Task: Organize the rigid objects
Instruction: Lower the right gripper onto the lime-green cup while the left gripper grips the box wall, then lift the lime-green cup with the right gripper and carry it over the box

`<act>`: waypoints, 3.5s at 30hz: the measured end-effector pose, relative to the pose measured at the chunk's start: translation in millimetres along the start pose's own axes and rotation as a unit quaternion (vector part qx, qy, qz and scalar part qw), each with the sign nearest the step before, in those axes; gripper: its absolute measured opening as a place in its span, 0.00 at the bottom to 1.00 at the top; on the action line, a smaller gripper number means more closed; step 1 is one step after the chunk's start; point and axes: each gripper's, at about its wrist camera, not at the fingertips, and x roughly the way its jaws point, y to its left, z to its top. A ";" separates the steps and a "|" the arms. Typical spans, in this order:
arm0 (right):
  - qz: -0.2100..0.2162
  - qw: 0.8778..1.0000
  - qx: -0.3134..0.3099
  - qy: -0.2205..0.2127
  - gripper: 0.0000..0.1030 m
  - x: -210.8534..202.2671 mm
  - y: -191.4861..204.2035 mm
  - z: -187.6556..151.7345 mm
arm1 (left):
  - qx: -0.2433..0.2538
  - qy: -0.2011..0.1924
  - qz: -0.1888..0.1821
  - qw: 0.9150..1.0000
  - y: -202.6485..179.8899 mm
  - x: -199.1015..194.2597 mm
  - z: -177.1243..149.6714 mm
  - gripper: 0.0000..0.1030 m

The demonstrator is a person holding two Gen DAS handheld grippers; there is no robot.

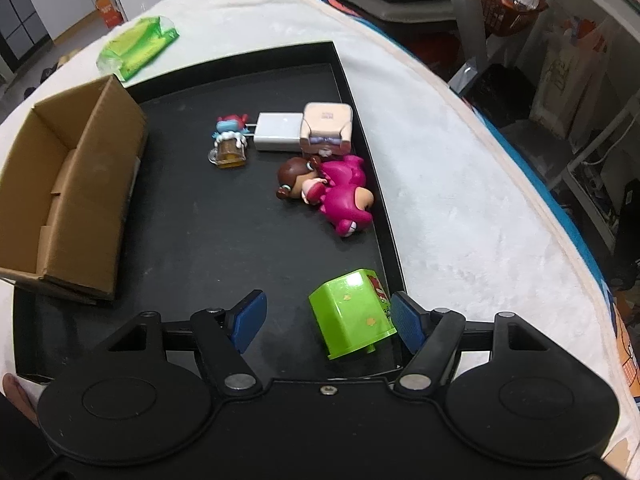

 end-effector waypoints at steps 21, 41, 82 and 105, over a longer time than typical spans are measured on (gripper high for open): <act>-0.015 0.994 -0.047 0.093 0.54 57.5 8.1 -8.1 | -0.011 0.044 0.023 0.999 5.7 32.8 -2.8 0.09; 0.027 0.999 -0.018 -0.002 0.54 -7.0 30.4 6.0 | 0.022 0.027 0.020 0.999 -0.8 21.6 -16.7 0.08; 0.102 0.981 -0.116 -0.119 0.54 -71.2 172.7 48.4 | 0.004 0.014 -0.019 1.000 18.7 18.4 -19.4 0.08; 0.141 0.970 -0.168 -0.104 0.55 -36.2 245.8 68.3 | -0.031 0.020 -0.055 0.998 38.0 23.5 -19.3 0.09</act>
